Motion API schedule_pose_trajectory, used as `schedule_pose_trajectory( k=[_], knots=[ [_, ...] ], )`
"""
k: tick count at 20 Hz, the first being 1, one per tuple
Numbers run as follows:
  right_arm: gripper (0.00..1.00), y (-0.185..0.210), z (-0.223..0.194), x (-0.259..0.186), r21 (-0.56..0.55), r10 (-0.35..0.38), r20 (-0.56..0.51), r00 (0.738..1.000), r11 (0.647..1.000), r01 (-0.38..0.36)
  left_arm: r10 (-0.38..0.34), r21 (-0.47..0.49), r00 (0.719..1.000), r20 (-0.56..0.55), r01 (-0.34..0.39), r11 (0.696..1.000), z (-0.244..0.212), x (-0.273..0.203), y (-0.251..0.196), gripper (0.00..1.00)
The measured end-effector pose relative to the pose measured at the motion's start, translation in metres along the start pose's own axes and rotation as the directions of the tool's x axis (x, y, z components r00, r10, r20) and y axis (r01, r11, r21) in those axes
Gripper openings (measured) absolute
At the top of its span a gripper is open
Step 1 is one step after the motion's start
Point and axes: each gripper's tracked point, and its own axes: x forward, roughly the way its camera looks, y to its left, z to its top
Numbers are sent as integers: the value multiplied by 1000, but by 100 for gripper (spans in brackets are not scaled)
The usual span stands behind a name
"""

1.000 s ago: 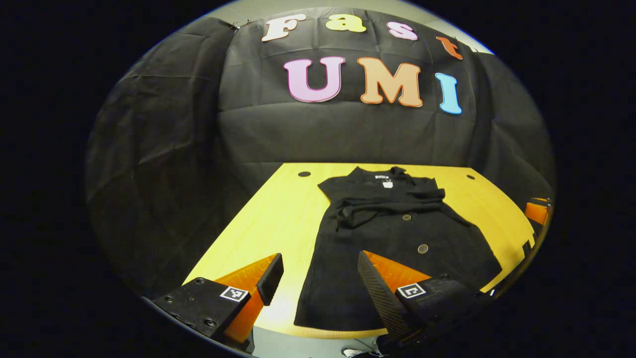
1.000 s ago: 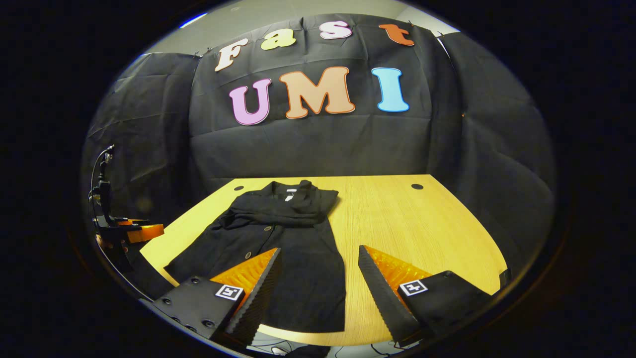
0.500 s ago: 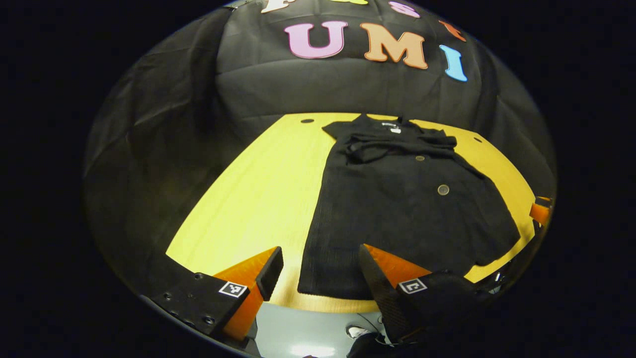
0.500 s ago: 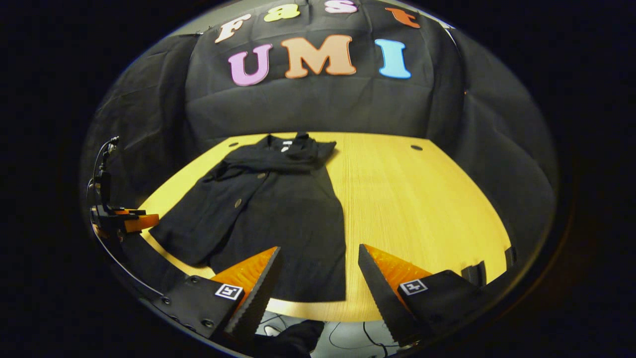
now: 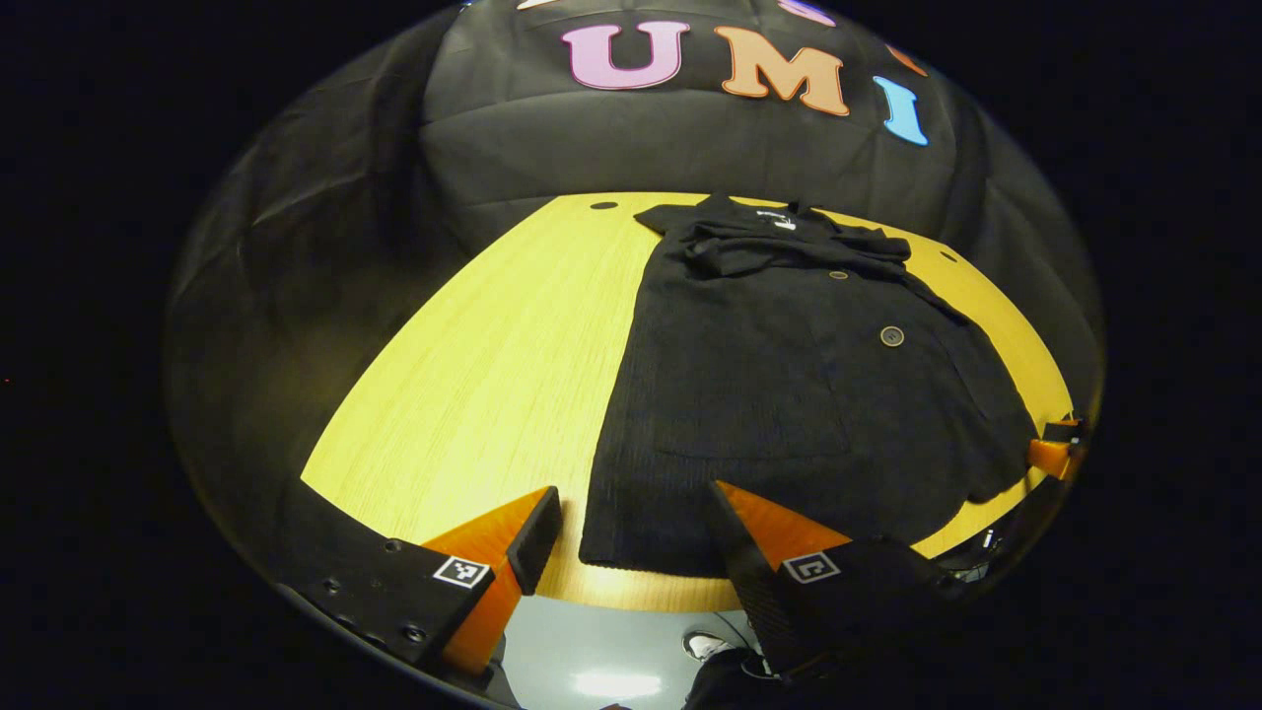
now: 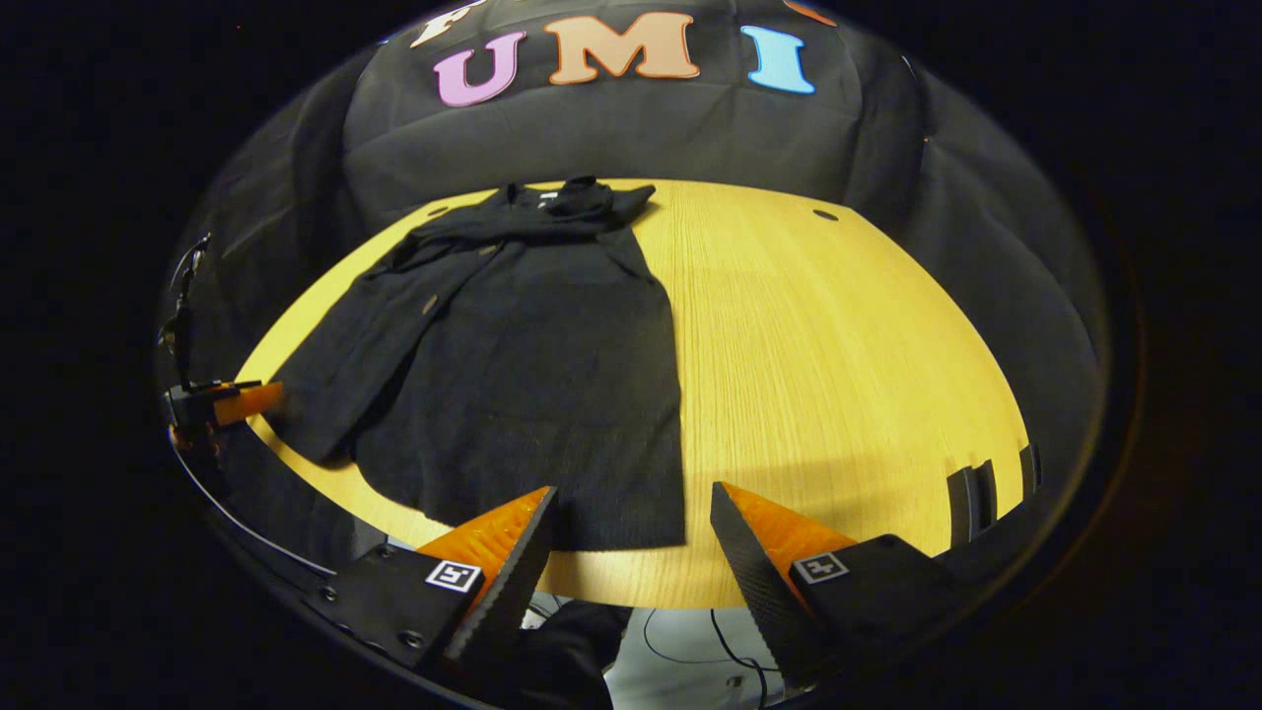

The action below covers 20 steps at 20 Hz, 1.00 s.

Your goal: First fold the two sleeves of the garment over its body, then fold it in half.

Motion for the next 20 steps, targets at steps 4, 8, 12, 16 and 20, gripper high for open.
schedule_pose_trajectory(
  k=[4, 8, 12, 16, 20],
  knots=[
    [98, 1, 5, 2, 22, 12, 24, 1000, 1000, -13, -7, -5, 1000, -3, 7, 1000, -2, -5, -2, 93],
    [82, 10, 6, 4, -1, 60, 25, 998, 998, -60, -65, 35, 998, 2, 65, 997, -1, 1, -15, 77],
    [11, 30, 7, 5, -17, 98, 28, 995, 995, -97, -85, -8, 996, 12, 86, 996, 0, 5, -24, 18],
    [4, 35, 9, 3, 2, 123, 47, 991, 992, -123, -111, -118, 994, -20, 108, 987, -3, 4, -34, 0],
    [4, 55, 49, -22, 27, 202, 170, 964, 977, -209, -118, -174, 993, 26, 121, 977, 19, -6, -31, 0]
  ],
)
